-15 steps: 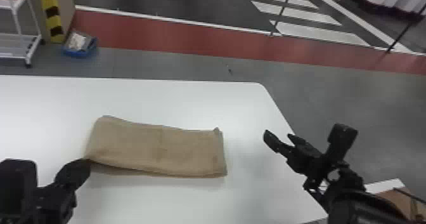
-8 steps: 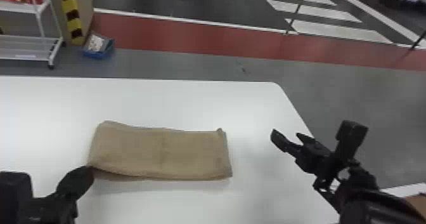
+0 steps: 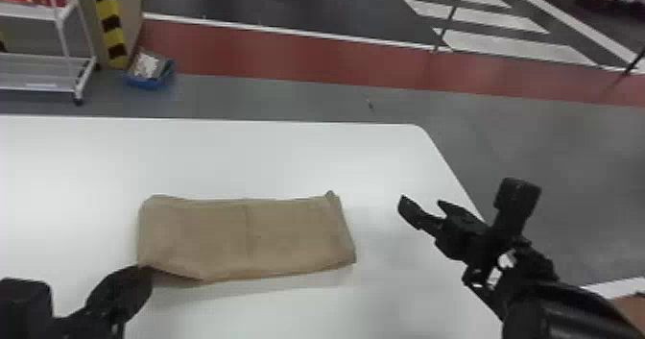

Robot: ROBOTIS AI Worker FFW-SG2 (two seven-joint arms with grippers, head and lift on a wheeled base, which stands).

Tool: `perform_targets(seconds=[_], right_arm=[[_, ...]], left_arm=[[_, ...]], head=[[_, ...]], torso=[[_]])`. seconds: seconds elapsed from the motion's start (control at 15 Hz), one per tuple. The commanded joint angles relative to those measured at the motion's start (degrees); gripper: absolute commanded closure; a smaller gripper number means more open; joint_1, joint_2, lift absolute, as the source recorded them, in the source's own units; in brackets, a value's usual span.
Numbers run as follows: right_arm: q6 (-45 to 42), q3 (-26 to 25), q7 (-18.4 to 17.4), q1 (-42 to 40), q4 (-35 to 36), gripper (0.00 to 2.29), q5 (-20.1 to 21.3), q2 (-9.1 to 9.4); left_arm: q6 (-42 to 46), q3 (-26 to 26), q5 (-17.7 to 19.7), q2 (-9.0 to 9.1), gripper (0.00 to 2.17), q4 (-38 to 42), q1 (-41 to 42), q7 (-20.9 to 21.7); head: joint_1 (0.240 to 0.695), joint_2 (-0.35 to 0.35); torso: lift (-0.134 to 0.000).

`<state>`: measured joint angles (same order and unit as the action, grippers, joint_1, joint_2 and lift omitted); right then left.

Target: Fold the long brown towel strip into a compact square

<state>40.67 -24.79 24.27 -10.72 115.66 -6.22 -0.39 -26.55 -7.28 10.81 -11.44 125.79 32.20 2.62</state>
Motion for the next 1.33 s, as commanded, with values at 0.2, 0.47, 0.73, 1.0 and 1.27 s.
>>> perform_targets(seconds=[0.2,0.47,0.73,1.0,1.27], right_arm=[[2.4,-0.3,0.0,-0.4,2.1,0.11,0.1,0.12],[2.4,-0.4,-0.4,-0.7,2.3,0.12,0.0,0.39],[2.2,1.2,-1.2,-1.2,2.6,0.13,0.1,0.44],[4.8,3.3,-2.5,-2.0,4.2,0.15,0.3,0.44],[8.9,6.3,-4.1,-3.0,5.6,0.17,0.0,0.44]], left_arm=[[4.3,3.8,-4.7,-0.34,0.03,2.1,0.0,-3.3],[6.5,6.3,-4.8,-0.34,0.03,5.3,1.4,-5.9],[9.7,5.0,-2.8,0.27,0.10,1.7,-2.1,-1.5],[9.5,0.6,-0.6,0.45,0.41,-5.9,-9.8,5.9],[1.1,-4.9,-1.8,0.54,1.83,-14.8,-18.5,12.8]], head=[[0.695,-0.240],[0.695,-0.178],[0.695,-0.168],[0.695,-0.197],[0.695,-0.250]], torso=[[-0.124],[-0.124],[-0.124],[-0.124],[-0.124]])
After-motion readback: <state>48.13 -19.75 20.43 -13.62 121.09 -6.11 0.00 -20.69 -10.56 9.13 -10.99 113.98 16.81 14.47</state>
